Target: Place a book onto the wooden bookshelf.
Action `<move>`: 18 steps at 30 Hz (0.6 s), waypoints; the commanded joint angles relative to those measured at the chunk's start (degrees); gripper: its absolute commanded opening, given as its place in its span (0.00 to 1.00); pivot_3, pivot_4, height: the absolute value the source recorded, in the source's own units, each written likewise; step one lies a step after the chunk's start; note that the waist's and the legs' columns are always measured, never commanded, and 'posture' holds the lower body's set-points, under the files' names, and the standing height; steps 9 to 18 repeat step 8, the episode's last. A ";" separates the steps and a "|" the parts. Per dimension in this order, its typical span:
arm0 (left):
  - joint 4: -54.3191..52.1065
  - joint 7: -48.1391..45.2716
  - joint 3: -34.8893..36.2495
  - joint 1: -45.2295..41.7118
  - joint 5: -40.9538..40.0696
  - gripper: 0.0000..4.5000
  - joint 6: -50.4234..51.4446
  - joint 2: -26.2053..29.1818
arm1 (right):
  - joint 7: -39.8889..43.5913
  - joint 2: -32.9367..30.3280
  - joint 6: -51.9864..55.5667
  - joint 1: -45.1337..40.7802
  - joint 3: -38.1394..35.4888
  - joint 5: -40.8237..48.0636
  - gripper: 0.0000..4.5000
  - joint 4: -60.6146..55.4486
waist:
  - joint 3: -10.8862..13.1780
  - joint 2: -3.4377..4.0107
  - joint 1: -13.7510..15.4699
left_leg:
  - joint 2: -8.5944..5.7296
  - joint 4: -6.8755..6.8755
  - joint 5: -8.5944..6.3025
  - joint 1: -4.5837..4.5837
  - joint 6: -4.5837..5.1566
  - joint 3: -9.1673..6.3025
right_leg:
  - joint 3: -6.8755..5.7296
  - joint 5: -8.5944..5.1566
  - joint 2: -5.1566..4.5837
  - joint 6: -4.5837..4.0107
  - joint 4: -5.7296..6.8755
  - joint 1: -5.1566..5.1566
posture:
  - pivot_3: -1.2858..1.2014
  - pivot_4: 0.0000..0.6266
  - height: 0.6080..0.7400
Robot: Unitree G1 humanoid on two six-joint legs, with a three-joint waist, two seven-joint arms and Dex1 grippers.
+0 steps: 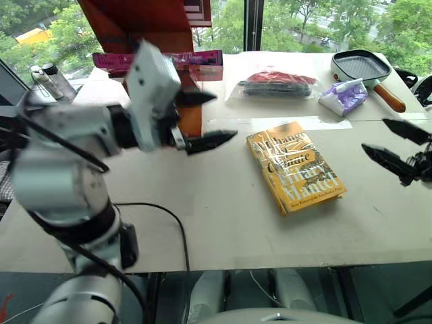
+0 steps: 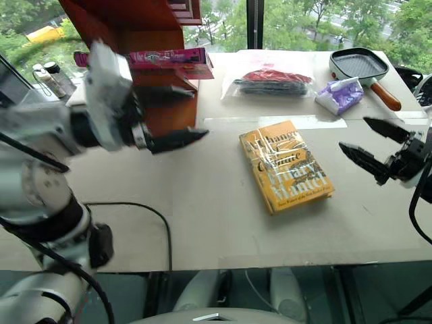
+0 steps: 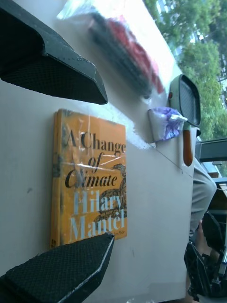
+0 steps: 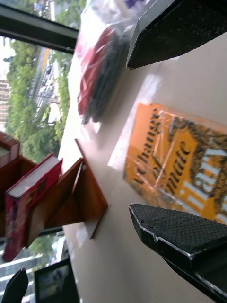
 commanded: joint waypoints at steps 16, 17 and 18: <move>7.60 4.96 6.67 35.32 -4.62 0.99 -27.46 5.31 | 10.72 -2.05 -8.18 22.38 -14.70 -8.70 1.00 1.54 | -0.13 0.09 0.80 | 0.04 -0.16 -0.12 0.47 0.08 0.13 | 0.07 -0.03 -0.09 -0.14 -0.38 0.44 | 0.52 0.24 1.00; 7.60 4.96 6.67 35.32 -4.62 0.99 -27.46 5.31 | 10.72 -2.05 -8.18 22.38 -14.70 -8.70 1.00 1.54 | -0.13 0.09 0.80 | 0.04 -0.16 -0.12 0.47 0.08 0.13 | 0.07 -0.03 -0.09 -0.14 -0.38 0.44 | 0.52 0.24 1.00; 7.60 4.96 6.67 35.32 -4.62 0.99 -27.46 5.31 | 10.72 -2.05 -8.18 22.38 -14.70 -8.70 1.00 1.54 | -0.13 0.09 0.80 | 0.04 -0.16 -0.12 0.47 0.08 0.13 | 0.07 -0.03 -0.09 -0.14 -0.38 0.44 | 0.52 0.24 1.00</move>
